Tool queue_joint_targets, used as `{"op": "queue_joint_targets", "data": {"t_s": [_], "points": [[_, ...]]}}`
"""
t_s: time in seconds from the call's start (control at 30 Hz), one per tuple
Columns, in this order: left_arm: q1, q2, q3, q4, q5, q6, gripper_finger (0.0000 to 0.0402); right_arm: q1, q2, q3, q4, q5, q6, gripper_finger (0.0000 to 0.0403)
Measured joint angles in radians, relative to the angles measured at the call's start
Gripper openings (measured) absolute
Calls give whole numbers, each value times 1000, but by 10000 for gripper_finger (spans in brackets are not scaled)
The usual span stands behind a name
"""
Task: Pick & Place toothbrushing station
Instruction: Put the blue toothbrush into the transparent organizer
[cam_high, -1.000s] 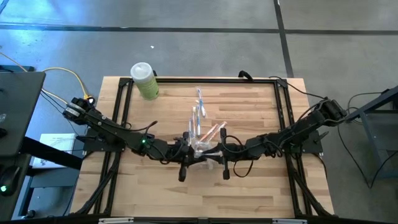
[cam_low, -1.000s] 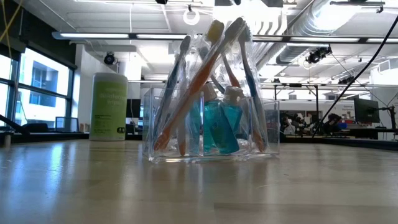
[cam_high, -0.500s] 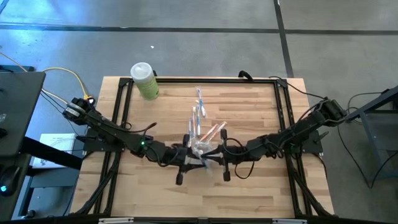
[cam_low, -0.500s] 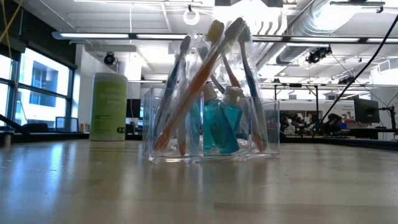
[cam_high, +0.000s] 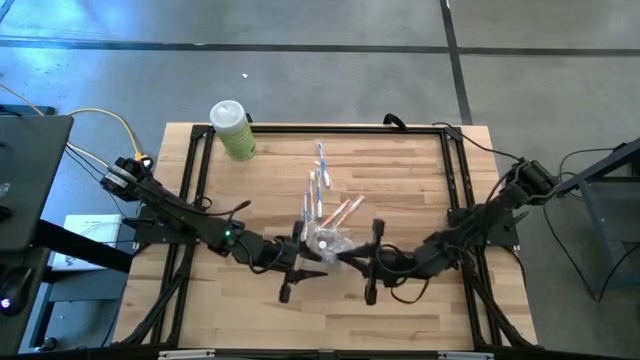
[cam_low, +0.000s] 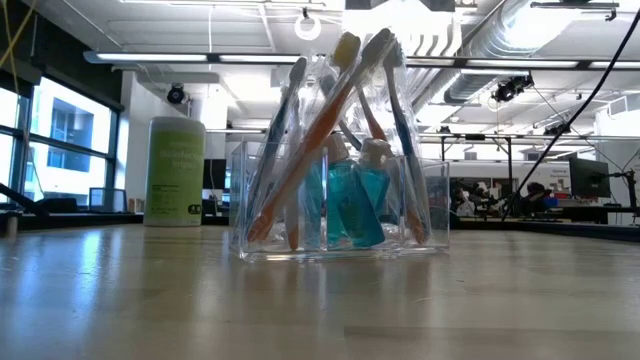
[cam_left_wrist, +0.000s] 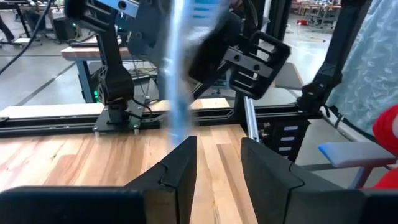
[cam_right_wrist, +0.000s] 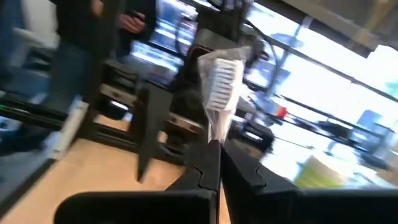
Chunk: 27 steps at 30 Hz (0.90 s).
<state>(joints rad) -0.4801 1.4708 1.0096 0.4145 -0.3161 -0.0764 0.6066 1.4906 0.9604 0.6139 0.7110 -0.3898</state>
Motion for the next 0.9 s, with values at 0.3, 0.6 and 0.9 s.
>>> {"op": "queue_joint_targets", "data": {"t_s": [0.3,0.6,0.9], "points": [[-53,0,0,-5,-1,-2,121,144,-2,-12,-58,398,-1,2],[-109,0,0,-60,-144,12,122,218,-168,-239,15,483,117,2],[-111,0,0,-60,-192,19,122,41,-206,-573,598,162,57,2]]}}
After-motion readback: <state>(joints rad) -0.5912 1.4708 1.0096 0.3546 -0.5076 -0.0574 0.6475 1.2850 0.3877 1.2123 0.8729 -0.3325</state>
